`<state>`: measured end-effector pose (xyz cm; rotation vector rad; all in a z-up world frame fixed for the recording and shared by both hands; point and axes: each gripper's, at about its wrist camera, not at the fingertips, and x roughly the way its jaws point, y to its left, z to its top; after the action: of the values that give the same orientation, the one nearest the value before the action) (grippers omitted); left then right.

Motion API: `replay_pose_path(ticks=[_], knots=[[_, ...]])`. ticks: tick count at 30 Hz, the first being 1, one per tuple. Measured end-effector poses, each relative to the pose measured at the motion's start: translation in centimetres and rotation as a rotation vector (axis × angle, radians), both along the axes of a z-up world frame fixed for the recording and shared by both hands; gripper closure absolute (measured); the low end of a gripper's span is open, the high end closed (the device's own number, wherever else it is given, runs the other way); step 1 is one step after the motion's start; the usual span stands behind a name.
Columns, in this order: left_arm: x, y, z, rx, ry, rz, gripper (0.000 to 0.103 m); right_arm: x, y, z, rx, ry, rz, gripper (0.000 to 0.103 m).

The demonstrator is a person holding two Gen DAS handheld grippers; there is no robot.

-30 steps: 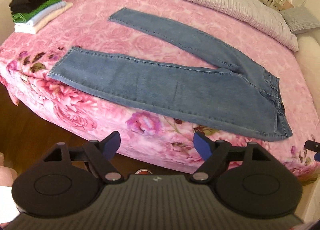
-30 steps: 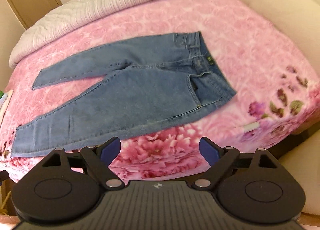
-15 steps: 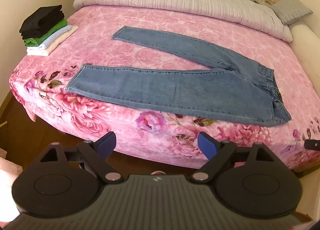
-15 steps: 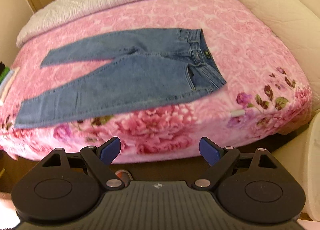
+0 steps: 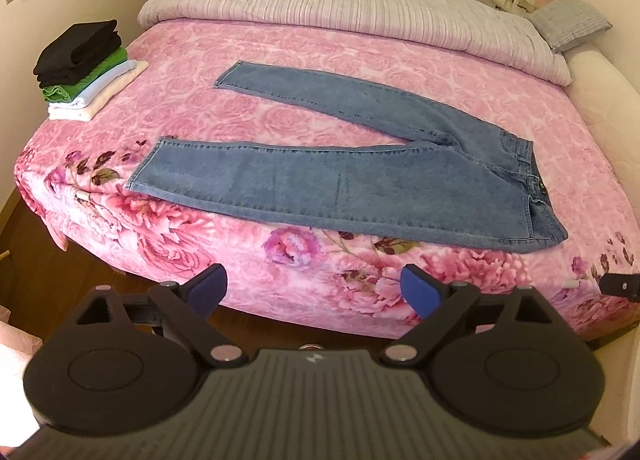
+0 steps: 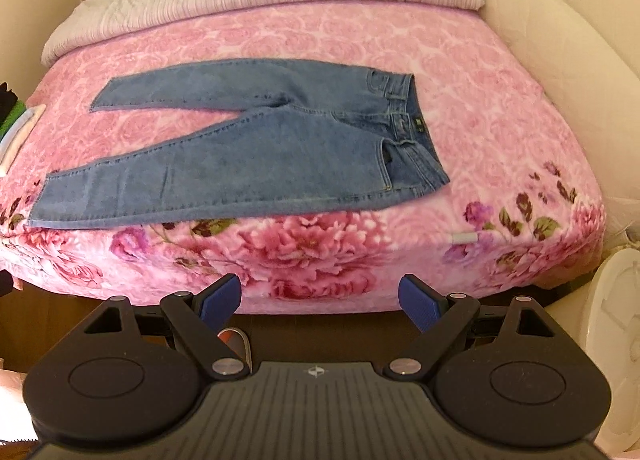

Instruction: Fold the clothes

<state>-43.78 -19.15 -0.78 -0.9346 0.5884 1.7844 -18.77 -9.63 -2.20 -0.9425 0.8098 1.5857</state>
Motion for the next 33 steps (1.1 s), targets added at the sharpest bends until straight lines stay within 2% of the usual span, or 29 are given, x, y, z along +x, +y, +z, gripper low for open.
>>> replay_pose_path(ticks=[12,22,28,33], knots=[[0.6,0.4,0.6,0.026,0.003,0.01,0.009,-0.6,0.7,1.2,0.038,0.0,0.033,0.015],[0.6,1.3,0.6,0.017,0.004,0.014,0.008,-0.2,1.6,1.3,0.035,0.005,0.033,0.015],[0.0,2.8,0.3,-0.005,-0.003,-0.001,0.007,-0.4,2.5,0.9,0.009,0.002,0.012,0.015],[-1.3,5.6,-0.2,-0.033,-0.005,-0.022,0.007,-0.9,4.4,0.3,-0.022,-0.004,-0.019,0.015]])
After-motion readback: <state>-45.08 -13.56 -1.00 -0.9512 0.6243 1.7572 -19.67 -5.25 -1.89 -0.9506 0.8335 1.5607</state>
